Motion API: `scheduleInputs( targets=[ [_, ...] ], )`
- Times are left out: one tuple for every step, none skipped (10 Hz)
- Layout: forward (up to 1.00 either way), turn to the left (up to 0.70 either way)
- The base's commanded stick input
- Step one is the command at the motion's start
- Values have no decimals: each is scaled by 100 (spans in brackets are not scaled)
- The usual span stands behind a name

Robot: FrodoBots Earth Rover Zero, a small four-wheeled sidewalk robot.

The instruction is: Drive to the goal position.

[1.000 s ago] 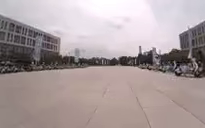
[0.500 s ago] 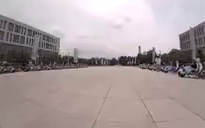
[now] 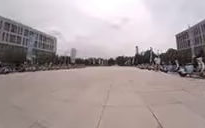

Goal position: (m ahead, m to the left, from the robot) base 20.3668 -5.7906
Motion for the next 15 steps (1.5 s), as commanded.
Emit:
scheduleInputs(
  targets=[
    [70, 1],
    [70, 1],
    [70, 1],
    [70, 1],
    [70, 1],
    [70, 1],
    [70, 1],
    [70, 1],
    [70, 1],
    [70, 1],
    [70, 1],
    [70, 1],
    [70, 1],
    [70, 1],
    [70, 1]
  ],
)
